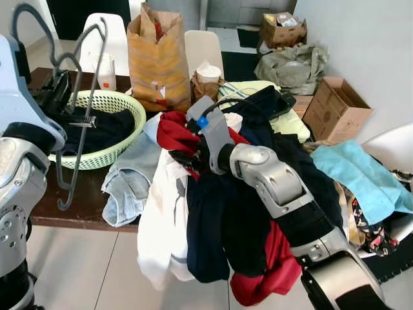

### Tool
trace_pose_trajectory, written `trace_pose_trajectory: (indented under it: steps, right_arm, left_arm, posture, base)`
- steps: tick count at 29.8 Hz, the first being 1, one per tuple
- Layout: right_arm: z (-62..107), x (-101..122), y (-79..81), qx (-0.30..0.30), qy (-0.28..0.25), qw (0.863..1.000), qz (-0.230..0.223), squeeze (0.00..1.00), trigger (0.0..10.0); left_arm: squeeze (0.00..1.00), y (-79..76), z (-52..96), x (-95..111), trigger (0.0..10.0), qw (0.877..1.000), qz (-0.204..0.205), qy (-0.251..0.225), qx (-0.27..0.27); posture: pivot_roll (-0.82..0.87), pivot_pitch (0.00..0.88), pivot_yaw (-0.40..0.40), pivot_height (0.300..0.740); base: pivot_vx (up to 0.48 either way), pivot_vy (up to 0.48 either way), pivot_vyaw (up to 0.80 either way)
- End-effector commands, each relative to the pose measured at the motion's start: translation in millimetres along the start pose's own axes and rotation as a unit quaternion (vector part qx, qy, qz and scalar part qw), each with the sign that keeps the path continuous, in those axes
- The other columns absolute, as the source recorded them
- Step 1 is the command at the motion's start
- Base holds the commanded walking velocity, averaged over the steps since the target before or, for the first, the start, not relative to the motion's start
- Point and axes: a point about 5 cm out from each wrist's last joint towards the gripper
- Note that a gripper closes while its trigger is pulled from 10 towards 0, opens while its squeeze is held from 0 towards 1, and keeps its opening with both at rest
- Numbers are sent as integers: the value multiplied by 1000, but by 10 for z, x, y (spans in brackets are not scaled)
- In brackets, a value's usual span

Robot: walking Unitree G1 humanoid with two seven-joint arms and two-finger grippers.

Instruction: Hang hanger

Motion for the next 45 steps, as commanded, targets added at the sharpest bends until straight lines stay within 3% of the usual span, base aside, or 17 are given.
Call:
trace_pose_trajectory:
  steps: [1, 10, 15, 16, 17, 18, 20, 21, 22, 30, 33, 35, 38, 39, 41, 42, 45]
  right_arm:
    - [18, -25, -3, -2, 10, 1000, 8, 1000, 10000]
    - [58, 71, -51, 4, -16, 1000, -13, 1000, 10000]
    - [170, 306, -123, 39, -90, 993, -67, 1000, 10000]
    - [198, 344, -139, 47, -101, 991, -75, 733, 10000]
    - [219, 363, -149, 53, -107, 990, -78, 627, 10000]
    - [219, 363, -149, 53, -107, 990, -78, 627, 10000]
    - [253, 381, -166, 62, -114, 988, -81, 145, 10000]
    - [253, 381, -166, 62, -114, 988, -81, 145, 10000]
    - [270, 383, -161, 70, -117, 988, -77, 0, 10000]
    - [321, 433, -123, 102, -142, 981, -79, 0, 10000]
    - [349, 480, -133, 112, -161, 976, -89, 0, 10000]
    - [442, 638, -258, 108, -226, 959, -132, 0, 10000]
    - [511, 726, -328, 107, -263, 947, -149, 0, 10000]
    - [615, 812, -390, 118, -302, 934, -147, 0, 10000]
    - [615, 812, -390, 118, -302, 934, -147, 0, 10000]
    - [667, 824, -383, 137, -310, 932, -132, 0, 10000]
    - [704, 827, -358, 156, -314, 928, -124, 0, 10000]
  left_arm:
    - [0, -26, -9, -1, 10000, 1000, 1, -3, -2]
    - [0, -74, -12, 18, 10000, 1000, 9, -8, -20]
    - [0, -205, 1, 105, 10000, 996, 24, -28, -78]
    - [0, -196, -5, 125, 10000, 996, 23, -29, -81]
    - [0, -176, -14, 135, 10000, 996, 24, -28, -79]
    - [0, -176, -14, 135, 10000, 996, 24, -28, -79]
    - [0, -126, -29, 160, 10000, 996, 25, -29, -75]
    - [0, -126, -29, 160, 10000, 996, 25, -29, -75]
    - [0, -96, -33, 172, 10000, 997, 27, -30, -73]
    - [0, -95, -21, 189, 10000, 995, 28, -30, -88]
    - [0, -152, 9, 219, 10000, 991, 33, -34, -122]
    - [0, -224, 92, 383, 10000, 975, 65, -62, -202]
    - [0, -222, 129, 492, 10000, 965, 85, -77, -236]
    - [0, -180, 164, 633, 10000, 954, 90, -84, -273]
    - [0, -180, 164, 633, 10000, 954, 90, -84, -273]
    - [0, -158, 179, 632, 10000, 955, 57, -61, -286]
    - [0, -168, 205, 583, 10000, 954, 27, -37, -295]
  posture:
    - [26, 104, -40, 740]
    - [27, 109, -41, 740]
    - [28, 111, -43, 740]
    - [28, 112, -43, 740]
    - [28, 113, -42, 740]
    - [28, 113, -42, 740]
    - [30, 115, -43, 740]
    - [30, 115, -43, 740]
    - [30, 115, -42, 740]
    - [30, 115, -42, 740]
    - [33, 120, -47, 740]
    - [34, 120, -50, 740]
    - [38, 122, -52, 740]
    - [44, 122, -55, 740]
    - [44, 122, -55, 740]
    - [46, 123, -52, 740]
    - [46, 124, -54, 740]
  base:
    - [0, 0, 0]
    - [0, 0, 0]
    - [0, 0, 0]
    - [0, 0, 0]
    - [0, 0, 0]
    - [0, 0, 0]
    - [0, 0, 0]
    - [0, 0, 0]
    - [0, 0, 0]
    - [0, 0, 0]
    - [0, 0, 0]
    - [0, 0, 0]
    - [0, 0, 0]
    - [0, 0, 0]
    - [0, 0, 0]
    - [0, 0, 0]
    - [0, 0, 0]
Point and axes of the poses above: a point about 5 cm out from each wrist's last joint towards the gripper, its own z axis pointing back from the gripper into the wrist, its own x axis along the axis of the wrist's last joint, y = z × x, and after that the axes turned 5 degrees about -z, right-handed
